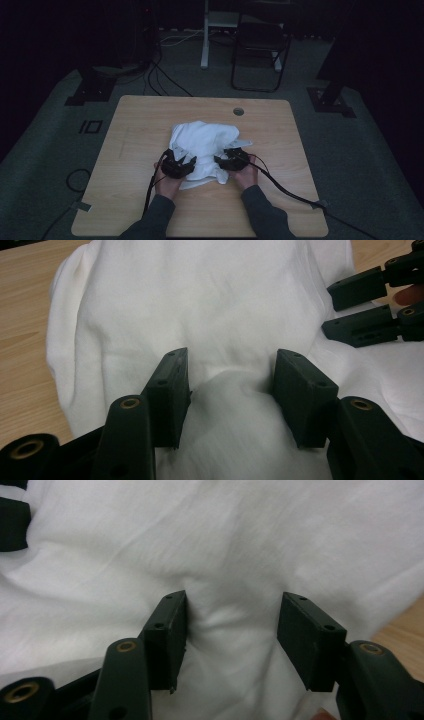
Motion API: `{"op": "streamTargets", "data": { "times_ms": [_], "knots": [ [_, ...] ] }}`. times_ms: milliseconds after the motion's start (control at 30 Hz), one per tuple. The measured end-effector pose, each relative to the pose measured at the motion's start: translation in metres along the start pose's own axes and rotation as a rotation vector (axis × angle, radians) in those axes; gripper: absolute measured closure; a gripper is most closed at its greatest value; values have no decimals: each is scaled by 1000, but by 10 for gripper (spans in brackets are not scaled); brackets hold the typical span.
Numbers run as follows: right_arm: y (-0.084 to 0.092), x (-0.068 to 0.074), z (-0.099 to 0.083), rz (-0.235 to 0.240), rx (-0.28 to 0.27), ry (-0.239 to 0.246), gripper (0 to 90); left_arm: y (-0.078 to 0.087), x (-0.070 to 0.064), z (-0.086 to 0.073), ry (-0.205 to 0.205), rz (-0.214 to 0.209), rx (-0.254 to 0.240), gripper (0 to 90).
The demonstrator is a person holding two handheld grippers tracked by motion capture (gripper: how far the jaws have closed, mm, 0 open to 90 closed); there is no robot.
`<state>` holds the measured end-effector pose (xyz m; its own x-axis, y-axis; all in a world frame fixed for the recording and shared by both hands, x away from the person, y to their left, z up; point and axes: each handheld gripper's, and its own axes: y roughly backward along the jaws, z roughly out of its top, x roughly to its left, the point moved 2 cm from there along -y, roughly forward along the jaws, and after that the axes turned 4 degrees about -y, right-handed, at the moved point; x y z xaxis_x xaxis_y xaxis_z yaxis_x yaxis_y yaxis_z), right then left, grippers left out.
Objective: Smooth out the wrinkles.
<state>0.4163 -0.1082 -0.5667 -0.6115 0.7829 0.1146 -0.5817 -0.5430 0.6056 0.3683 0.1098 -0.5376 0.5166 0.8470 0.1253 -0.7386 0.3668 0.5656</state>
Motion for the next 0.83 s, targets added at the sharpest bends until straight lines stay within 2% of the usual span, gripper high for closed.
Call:
{"op": "streamTargets", "data": {
  "times_ms": [133,233,300,367,400,433,567,667,833],
  "knots": [
    [8,-2,4,-27,-15,12,400,2,3,1,20,-15,-18,478],
    [28,1,6,-51,-67,32,387,16,7,4,37,-11,-62,460],
    [44,-2,4,-52,-99,23,382,29,12,4,37,0,-87,452],
    [59,-8,-1,-66,-114,11,382,41,19,2,44,18,-102,444],
    [70,-16,-8,-78,-119,-8,379,47,22,0,49,27,-110,442],
    [70,-16,-8,-78,-119,-8,379,52,26,-2,54,34,-116,442],
    [85,-31,-18,-107,-112,-37,371,66,44,-7,86,74,-116,436],
    [93,-39,-22,-117,-125,-67,371,75,58,-13,131,93,-136,437],
    [104,-52,-25,-137,-146,-101,371,87,79,-23,166,145,-134,437]
  ]
}}
